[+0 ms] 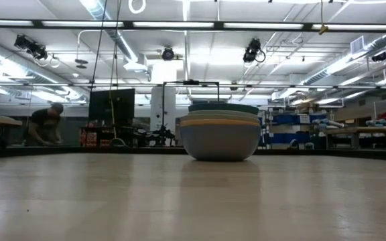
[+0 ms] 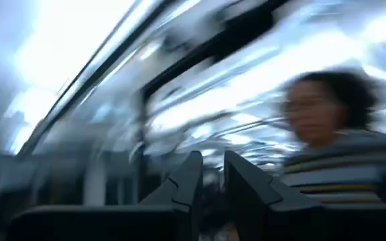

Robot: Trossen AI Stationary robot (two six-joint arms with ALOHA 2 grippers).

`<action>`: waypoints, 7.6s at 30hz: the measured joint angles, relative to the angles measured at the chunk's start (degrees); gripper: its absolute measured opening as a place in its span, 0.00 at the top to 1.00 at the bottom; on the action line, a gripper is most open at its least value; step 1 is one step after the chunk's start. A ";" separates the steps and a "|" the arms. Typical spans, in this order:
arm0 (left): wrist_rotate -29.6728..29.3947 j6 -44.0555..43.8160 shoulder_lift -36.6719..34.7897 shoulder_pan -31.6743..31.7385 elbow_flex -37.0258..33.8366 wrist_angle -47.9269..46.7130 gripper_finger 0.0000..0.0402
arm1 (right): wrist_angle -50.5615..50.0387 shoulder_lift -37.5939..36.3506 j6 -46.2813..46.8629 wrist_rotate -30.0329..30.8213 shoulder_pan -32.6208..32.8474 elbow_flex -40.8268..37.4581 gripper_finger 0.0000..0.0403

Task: Nest bowls inside each other
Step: Return to Home Position

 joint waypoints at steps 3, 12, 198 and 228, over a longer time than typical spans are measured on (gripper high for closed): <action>4.05 -3.46 -6.28 3.52 0.09 2.57 0.82 | -4.78 -6.06 -1.53 1.61 -3.04 0.00 0.78; -0.43 15.70 -23.49 6.74 -0.31 -47.38 0.82 | -16.51 -19.09 0.78 3.86 -4.87 0.11 0.78; -2.22 -4.06 -69.84 -1.44 -93.30 33.02 0.82 | 9.62 -60.86 -5.60 -3.25 20.79 -64.77 0.80; 5.04 29.16 -69.83 -1.45 -93.32 -13.56 0.82 | 10.32 -60.81 -5.51 37.37 19.34 -88.84 0.80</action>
